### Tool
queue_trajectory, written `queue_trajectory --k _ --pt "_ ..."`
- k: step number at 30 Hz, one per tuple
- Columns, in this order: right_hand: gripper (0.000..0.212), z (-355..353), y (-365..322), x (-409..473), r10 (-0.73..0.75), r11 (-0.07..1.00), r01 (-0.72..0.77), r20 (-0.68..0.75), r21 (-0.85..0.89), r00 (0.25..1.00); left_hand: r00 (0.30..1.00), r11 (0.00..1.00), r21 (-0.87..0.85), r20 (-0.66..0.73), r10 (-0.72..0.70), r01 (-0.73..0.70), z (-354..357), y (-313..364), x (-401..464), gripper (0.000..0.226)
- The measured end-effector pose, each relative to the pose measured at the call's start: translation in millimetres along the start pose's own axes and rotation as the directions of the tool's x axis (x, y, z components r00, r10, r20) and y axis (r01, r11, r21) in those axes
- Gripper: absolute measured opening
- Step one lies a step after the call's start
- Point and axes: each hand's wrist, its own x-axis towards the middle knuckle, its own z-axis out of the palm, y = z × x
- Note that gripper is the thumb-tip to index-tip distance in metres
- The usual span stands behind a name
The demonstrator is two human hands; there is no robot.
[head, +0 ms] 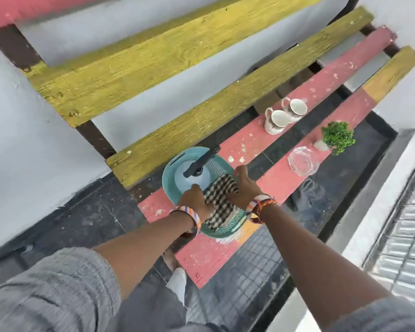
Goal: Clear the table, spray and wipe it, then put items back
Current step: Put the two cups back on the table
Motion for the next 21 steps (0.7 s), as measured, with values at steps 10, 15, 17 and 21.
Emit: queue_trajectory --k 10,15,17,21 --pt "0.038 32 -1 11 0.051 0.909 0.025 0.172 -0.415 0.984 0.989 0.832 0.543 0.144 0.041 -0.113 17 -5 20 0.032" --pt "0.026 26 0 13 -0.127 0.889 0.150 0.081 -0.433 0.989 0.935 0.741 0.581 0.296 0.195 -0.338 30 -8 18 0.026" --pt "0.027 28 3 14 -0.140 0.871 0.220 0.208 -0.440 0.968 0.909 0.758 0.540 0.382 0.167 -0.366 44 -16 29 0.031" --pt "0.031 41 12 9 -0.073 0.807 0.320 0.455 -0.496 0.888 0.871 0.678 0.614 0.485 0.079 -0.404 65 -28 43 0.032"
